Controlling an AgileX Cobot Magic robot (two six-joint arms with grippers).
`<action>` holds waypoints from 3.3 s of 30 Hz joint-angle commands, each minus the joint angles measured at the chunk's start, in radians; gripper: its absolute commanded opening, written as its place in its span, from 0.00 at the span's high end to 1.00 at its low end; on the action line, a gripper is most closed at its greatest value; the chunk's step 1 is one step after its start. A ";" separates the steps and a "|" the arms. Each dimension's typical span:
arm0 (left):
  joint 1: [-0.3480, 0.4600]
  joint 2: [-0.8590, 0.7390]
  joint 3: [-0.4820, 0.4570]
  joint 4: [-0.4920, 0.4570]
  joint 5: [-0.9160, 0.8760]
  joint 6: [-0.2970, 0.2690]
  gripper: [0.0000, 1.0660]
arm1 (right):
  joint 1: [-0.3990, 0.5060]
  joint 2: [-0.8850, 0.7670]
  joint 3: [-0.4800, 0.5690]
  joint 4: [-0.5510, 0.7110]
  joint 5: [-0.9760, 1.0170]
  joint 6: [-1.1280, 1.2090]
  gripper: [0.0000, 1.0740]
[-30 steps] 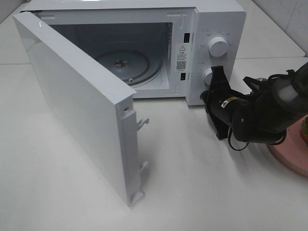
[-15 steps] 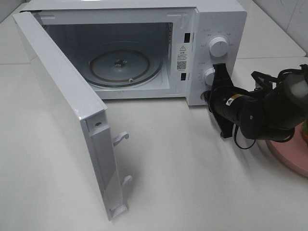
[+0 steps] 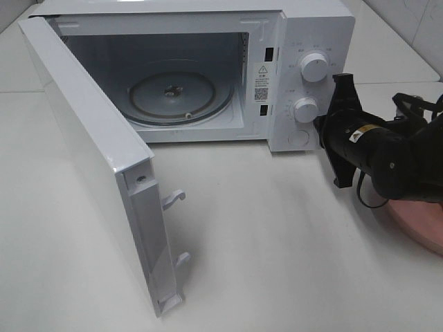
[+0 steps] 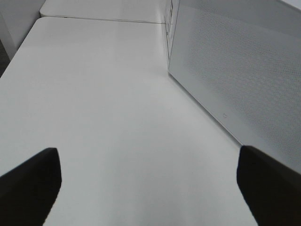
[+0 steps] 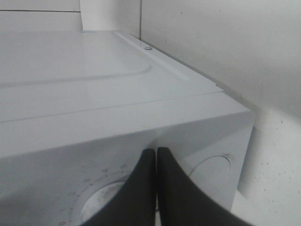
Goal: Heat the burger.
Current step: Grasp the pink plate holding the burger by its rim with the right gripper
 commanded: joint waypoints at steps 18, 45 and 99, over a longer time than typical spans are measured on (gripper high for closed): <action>0.002 -0.006 0.000 -0.003 -0.001 0.000 0.13 | -0.007 -0.313 0.199 -0.027 0.160 -0.108 1.00; 0.002 -0.006 0.000 -0.003 -0.001 0.000 0.13 | -0.007 -0.623 0.190 -0.015 0.744 -1.091 1.00; 0.002 -0.006 0.000 -0.003 -0.001 0.000 0.13 | -0.209 -0.591 -0.159 -0.437 1.646 -1.361 0.14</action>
